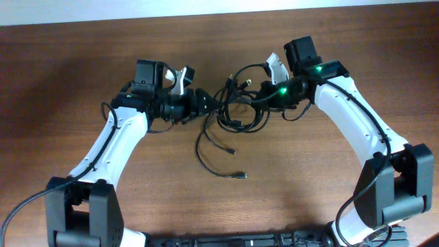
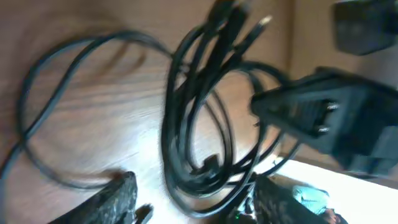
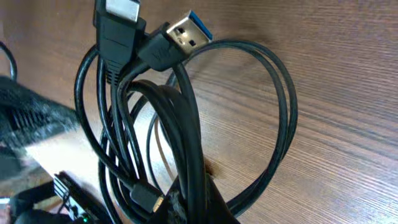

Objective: Untangle cables

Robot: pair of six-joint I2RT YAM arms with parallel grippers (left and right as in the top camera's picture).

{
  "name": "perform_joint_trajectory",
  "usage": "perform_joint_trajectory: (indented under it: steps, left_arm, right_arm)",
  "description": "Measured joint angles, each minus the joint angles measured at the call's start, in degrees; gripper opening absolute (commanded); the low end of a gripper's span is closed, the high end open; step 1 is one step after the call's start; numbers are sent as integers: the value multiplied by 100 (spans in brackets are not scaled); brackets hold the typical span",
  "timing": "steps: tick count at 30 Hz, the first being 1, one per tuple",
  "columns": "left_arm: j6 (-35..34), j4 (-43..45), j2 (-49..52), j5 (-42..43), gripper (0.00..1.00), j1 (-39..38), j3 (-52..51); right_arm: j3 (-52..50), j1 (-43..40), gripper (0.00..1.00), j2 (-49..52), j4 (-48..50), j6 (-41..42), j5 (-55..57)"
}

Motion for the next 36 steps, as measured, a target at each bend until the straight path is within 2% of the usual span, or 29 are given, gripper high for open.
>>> perform_joint_trajectory:
  steps: [4,9,13,14,16,18,19,28,36]
  left_arm:
    - [20,-568,0,-505,56,-74,2]
    - [26,-697,-2,-841,53,-308,2]
    - [31,-715,0,-960,43,-518,2]
    - [0,-723,0,-988,40,-560,2]
    - [-50,-723,17,-1051,25,-616,2]
    - [-96,-734,52,-1106,2,-660,2]
    - [-140,-741,79,-1121,0,-675,2]
    - [-157,-745,118,-1366,0,-654,2]
    - [190,-855,118,-1095,0,-68,2]
  right_arm:
    - [0,87,4,0,260,201,48]
    - [0,358,4,0,531,299,57]
    - [0,503,4,0,551,304,57]
    - [0,503,4,0,549,306,59]
    - [0,501,4,0,549,304,76]
    - [0,501,4,0,544,304,105]
    - [0,501,4,0,533,304,129]
    - [0,501,4,4,214,319,553]
    - [0,522,4,9,-400,295,1117]
